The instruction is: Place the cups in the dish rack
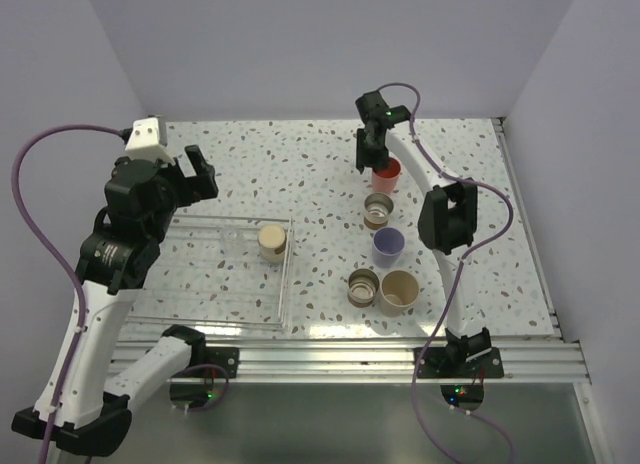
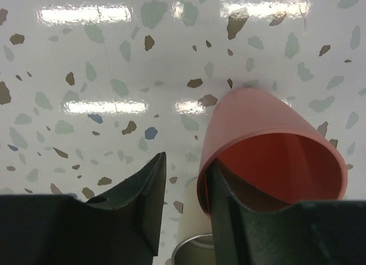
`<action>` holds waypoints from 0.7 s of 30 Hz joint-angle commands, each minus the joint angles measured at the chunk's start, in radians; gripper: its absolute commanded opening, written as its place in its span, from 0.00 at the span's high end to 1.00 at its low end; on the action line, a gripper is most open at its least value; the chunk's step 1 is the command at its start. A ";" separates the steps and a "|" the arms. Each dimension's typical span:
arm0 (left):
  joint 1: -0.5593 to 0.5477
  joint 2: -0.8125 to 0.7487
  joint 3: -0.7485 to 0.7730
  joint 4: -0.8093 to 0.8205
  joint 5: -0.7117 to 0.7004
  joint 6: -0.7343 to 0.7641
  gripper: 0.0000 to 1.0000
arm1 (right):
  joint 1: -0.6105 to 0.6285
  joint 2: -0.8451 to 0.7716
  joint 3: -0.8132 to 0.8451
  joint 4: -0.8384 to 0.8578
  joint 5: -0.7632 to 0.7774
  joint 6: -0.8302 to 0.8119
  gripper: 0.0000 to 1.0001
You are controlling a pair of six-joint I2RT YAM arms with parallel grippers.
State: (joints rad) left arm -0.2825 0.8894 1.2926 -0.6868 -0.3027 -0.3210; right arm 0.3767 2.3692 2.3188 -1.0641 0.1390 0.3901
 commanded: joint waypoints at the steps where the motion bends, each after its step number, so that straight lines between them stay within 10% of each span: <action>1: -0.001 0.008 -0.012 0.009 0.056 0.005 0.00 | 0.002 -0.001 -0.025 0.021 -0.010 -0.011 0.63; 8: -0.001 0.163 0.146 -0.198 0.040 0.053 0.00 | 0.002 -0.008 -0.044 0.021 -0.015 -0.016 1.00; 21: -0.001 0.158 0.116 -0.106 0.284 0.030 0.00 | 0.014 -0.232 -0.133 0.049 -0.156 -0.019 1.00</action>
State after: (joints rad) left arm -0.2825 1.0275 1.3960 -0.8284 -0.1425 -0.2989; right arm 0.3805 2.2997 2.2116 -1.0420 0.0719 0.3737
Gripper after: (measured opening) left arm 0.997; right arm 0.059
